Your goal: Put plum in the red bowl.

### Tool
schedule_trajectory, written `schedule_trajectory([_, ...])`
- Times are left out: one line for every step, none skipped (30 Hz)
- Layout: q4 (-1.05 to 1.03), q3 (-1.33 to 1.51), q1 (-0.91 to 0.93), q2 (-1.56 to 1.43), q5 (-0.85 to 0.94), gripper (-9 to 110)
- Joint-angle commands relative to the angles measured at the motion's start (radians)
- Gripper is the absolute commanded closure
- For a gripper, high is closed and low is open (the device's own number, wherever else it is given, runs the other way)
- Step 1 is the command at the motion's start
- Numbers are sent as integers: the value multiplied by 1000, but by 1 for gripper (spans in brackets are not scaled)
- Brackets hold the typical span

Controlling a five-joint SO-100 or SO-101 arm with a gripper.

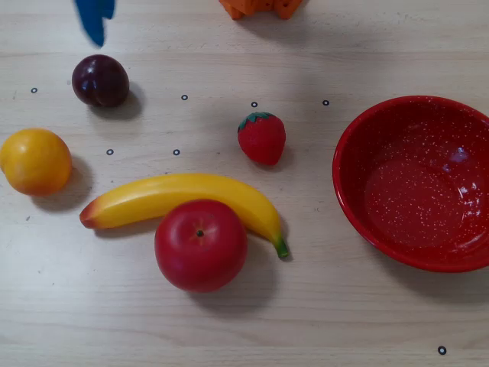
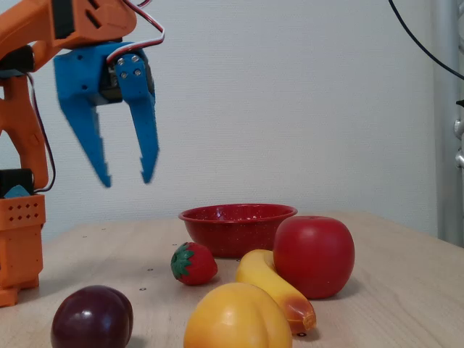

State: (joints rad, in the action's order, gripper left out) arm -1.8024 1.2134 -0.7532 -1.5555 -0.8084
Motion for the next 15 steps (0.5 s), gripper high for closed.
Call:
schedule_trajectory([-57, -104, -64, -5, -92, 73])
schedule_trajectory([-57, -114, -84, 12, -120, 69])
schedule_trajectory([-55, -117, -104, 29, -153, 64])
schedule_trajectory([-58, -118, -127, 43, -202, 57])
schedule_trajectory([-64, -121, -149, 58, -239, 51])
schedule_trajectory([-66, -126, -166, 74, -273, 46])
schedule_trajectory([-71, -130, -176, 89, -302, 44])
schedule_trajectory([-72, -133, -187, 101, -324, 42])
schedule_trajectory([-72, -137, -192, 112, -337, 41])
schedule_trajectory([-74, -141, -199, 121, -353, 39])
schedule_trajectory([-80, -147, -202, 130, -362, 36])
schedule_trajectory([-92, -155, -207, 137, -379, 35])
schedule_trajectory([-94, -155, -210, 138, -387, 35])
schedule_trajectory([-94, -153, -213, 140, -393, 34])
schedule_trajectory([-94, -150, -218, 141, -400, 34])
